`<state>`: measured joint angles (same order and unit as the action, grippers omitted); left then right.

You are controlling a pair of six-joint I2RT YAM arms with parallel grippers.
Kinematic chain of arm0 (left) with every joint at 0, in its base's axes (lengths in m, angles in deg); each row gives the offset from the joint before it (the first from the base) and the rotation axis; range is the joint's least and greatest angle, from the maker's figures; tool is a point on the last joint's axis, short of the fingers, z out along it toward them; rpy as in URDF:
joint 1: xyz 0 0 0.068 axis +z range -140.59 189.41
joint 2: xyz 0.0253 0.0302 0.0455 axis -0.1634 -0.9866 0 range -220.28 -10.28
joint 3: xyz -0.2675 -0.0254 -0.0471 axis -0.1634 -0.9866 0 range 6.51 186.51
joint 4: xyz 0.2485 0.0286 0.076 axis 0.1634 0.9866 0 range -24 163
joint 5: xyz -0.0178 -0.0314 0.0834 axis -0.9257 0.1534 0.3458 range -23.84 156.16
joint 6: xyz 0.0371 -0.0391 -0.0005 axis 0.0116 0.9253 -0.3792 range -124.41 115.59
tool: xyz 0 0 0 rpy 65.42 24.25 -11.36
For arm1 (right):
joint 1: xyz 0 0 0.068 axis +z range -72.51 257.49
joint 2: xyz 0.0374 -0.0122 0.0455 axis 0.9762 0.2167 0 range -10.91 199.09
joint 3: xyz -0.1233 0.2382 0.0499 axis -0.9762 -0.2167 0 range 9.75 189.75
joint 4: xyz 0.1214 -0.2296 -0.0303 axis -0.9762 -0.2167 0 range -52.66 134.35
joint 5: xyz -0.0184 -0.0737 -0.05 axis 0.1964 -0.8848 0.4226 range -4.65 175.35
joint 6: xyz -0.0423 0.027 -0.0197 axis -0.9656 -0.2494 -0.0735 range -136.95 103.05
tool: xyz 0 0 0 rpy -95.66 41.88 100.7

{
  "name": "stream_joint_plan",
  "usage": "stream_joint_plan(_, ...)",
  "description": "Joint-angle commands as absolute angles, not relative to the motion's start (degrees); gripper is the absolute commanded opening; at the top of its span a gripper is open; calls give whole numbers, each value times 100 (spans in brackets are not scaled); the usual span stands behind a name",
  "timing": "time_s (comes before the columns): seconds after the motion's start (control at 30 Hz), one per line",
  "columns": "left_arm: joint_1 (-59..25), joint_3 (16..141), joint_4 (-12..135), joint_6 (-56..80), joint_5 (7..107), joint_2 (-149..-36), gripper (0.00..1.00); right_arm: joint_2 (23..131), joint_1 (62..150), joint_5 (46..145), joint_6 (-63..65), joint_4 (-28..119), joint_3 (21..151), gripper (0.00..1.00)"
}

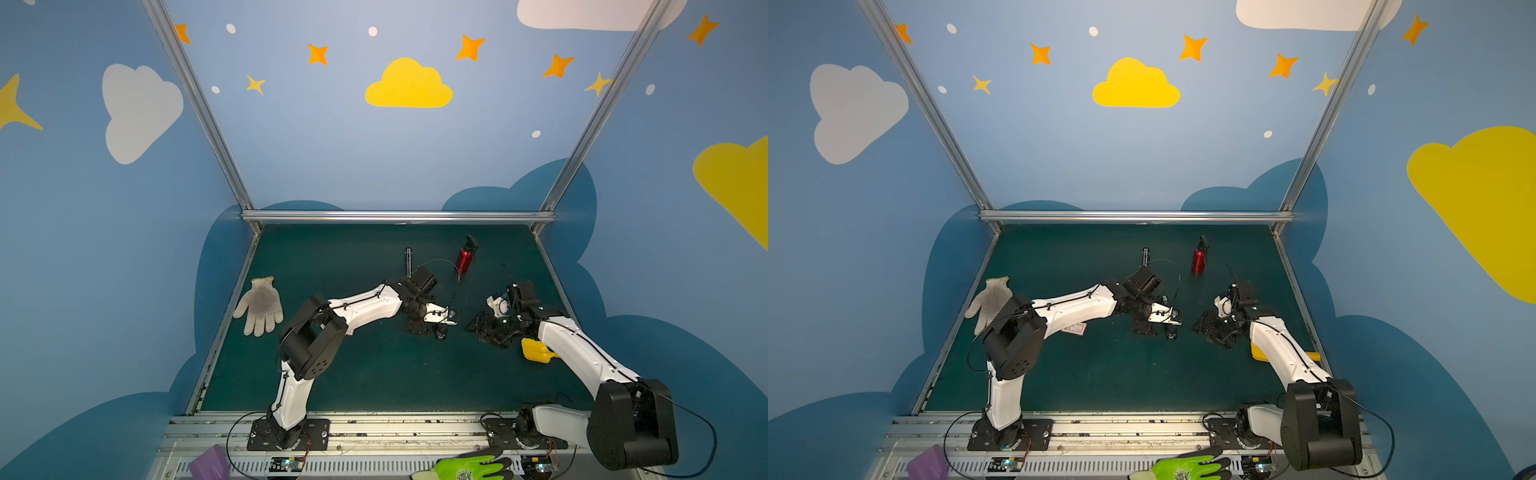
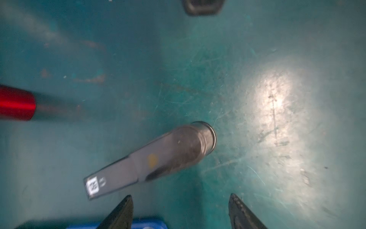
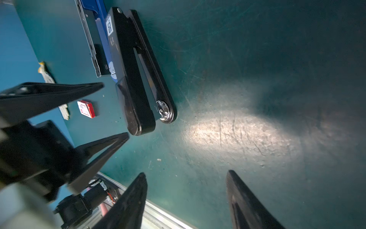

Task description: Load the staples into the stapler

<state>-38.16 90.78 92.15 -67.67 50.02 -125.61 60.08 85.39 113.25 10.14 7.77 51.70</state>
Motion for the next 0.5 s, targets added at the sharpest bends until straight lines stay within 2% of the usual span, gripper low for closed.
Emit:
stream_joint_plan(0.0, -3852, 9194, 9048, -7245, 5133, -12653, 76, 6061, 8428, 11605, 1007, 951, 5056, 64)
stream_joint_plan(0.23, -3941, 9114, 8352, -7234, 5211, -12812, 76, 6177, 8242, 11776, 962, 1067, 4930, 63)
stream_joint_plan(0.47, -4001, 9132, 8185, -7338, 4783, -12977, 76, 6267, 8159, 11944, 959, 1176, 4896, 62)
